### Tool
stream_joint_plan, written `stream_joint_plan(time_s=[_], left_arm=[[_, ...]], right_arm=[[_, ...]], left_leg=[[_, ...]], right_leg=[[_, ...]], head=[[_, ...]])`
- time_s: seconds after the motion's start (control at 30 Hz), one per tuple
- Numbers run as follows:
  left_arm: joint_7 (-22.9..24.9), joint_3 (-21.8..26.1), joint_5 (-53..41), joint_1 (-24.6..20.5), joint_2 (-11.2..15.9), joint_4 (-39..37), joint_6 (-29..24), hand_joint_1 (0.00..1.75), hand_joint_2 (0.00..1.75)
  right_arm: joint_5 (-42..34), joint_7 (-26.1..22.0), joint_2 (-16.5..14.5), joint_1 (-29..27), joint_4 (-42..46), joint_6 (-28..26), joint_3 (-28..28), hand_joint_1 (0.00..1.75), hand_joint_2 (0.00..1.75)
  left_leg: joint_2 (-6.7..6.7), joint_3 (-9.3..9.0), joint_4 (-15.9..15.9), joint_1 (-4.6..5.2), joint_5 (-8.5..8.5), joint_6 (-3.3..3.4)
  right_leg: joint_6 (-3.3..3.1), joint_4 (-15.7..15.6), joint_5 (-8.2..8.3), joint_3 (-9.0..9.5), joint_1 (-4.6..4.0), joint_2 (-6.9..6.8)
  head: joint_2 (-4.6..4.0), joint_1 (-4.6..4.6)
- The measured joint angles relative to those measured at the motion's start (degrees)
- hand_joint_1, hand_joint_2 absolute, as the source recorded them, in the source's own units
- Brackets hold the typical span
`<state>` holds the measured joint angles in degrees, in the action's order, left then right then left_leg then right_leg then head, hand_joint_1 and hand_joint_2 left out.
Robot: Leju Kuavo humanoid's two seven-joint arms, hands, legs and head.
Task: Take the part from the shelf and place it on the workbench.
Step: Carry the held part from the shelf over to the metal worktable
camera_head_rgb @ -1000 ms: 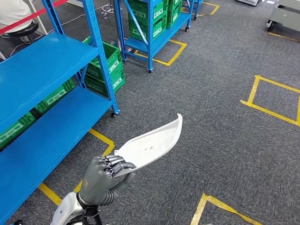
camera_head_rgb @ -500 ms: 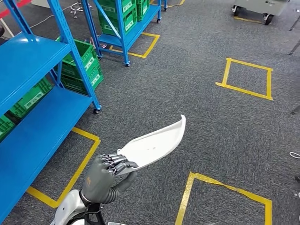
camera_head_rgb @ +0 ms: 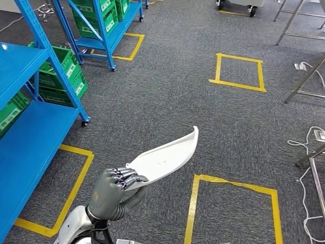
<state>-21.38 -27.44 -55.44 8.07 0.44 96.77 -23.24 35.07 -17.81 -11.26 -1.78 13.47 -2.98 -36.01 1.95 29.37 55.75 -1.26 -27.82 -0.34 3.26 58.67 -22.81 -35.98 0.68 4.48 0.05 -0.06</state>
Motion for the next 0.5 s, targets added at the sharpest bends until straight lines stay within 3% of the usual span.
stream_joint_plan(time_s=[0.07, 0.13, 0.17, 0.2, 0.27, 0.3, 0.33, 0.4, 0.47, 0.5], left_arm=[[-0.01, 0.03, -0.37, -0.01, 0.01, -0.15, 0.16, 1.75, 1.75], [-0.01, 0.03, -0.51, -0.01, 0.03, -0.39, 0.17, 1.75, 1.75], [-0.04, 0.03, -0.55, -0.01, 0.04, -0.53, 0.17, 1.75, 1.75], [-0.08, 0.03, -0.59, -0.03, 0.04, -0.64, 0.18, 1.75, 1.75], [-0.3, 0.03, -0.61, -0.16, 0.02, -0.76, 0.31, 1.75, 1.75], [-0.45, 0.02, -0.6, -0.31, 0.01, -0.8, 0.44, 1.75, 1.75], [-0.6, 0.01, -0.6, -0.49, 0.01, -0.85, 0.6, 1.75, 1.75], [-0.79, -0.02, -0.6, -0.88, 0.01, -0.98, 0.88, 1.75, 1.75], [-0.89, -0.07, -0.61, -1.27, 0.0, -1.07, 1.01, 1.75, 1.75], [-0.93, -0.1, -0.6, -1.52, 0.02, -1.14, 1.01, 1.75, 1.75]], right_arm=[[0.34, -0.01, -0.09, 0.04, 0.03, 0.03, -0.16, 0.0, 1.75], [0.58, -0.01, -0.21, 0.1, 0.05, 0.08, -0.38, 0.0, 1.75], [0.67, -0.02, -0.28, 0.0, 0.06, 0.1, -0.53, 0.0, 1.75], [0.76, -0.03, -0.35, -0.15, 0.06, 0.13, -0.7, 0.0, 1.75], [1.09, -0.1, -0.46, -0.44, 0.06, 0.14, -1.08, 0.0, 1.75], [1.29, -0.16, -0.51, -0.47, 0.07, 0.15, -1.27, 0.0, 1.75], [1.5, -0.22, -0.59, -0.43, 0.09, 0.15, -1.48, 0.0, 1.75], [1.75, -0.34, -0.83, -0.28, 0.33, 0.16, -1.91, 0.0, 1.75], [1.82, -0.39, -1.12, -0.41, 0.62, 0.15, -2.32, 0.0, 1.75], [1.89, -0.42, -1.24, -0.55, 0.73, 0.15, -2.51, 0.0, 1.75]], left_leg=[[-1.2, -0.76, 0.0, 0.31, -0.36, 0.58], [-2.52, -1.52, 0.0, 0.72, -0.97, 0.87], [-3.16, -2.03, 0.0, 0.88, -1.39, 0.94], [-3.75, -2.66, 0.0, 1.01, -1.88, 0.95], [-4.88, -4.34, -0.02, 1.12, -3.13, 0.89], [-5.43, -5.25, -0.1, 1.18, -3.83, 0.74], [-5.95, -5.92, -0.32, 1.28, -4.44, 0.5], [-7.04, -7.04, -1.21, 1.58, -5.16, -0.1], [-7.4, -7.75, -1.16, 1.69, -4.87, -0.71], [-6.64, -7.27, 0.56, 1.63, -4.4, -0.93]], right_leg=[[0.3, 5.92, -2.01, -3.17, -0.19, -2.76], [0.37, 14.14, -4.7, -7.88, -0.22, -4.0], [0.22, 16.44, -5.04, -9.41, -0.27, -4.15], [-0.03, 16.5, -4.26, -9.82, -0.37, -4.19], [-0.93, 10.51, -0.07, -7.47, -0.87, -4.82], [-1.44, 6.88, 1.77, -5.98, -1.42, -5.99], [-1.97, 3.54, 2.61, -4.65, -1.99, -7.19], [-2.87, 0.66, 2.22, -3.48, -2.76, -8.46], [-3.5, -0.39, 1.54, -2.26, -2.56, -7.1], [-3.71, -0.81, 1.16, -1.44, -2.34, -6.35]], head=[[-0.01, 0.34], [-0.01, 0.45], [-0.01, 0.45], [-0.01, 0.45], [-0.01, 0.45], [-0.01, 0.45], [-0.01, 0.48], [-0.01, 0.4], [0.0, 0.24], [0.0, 0.16]])
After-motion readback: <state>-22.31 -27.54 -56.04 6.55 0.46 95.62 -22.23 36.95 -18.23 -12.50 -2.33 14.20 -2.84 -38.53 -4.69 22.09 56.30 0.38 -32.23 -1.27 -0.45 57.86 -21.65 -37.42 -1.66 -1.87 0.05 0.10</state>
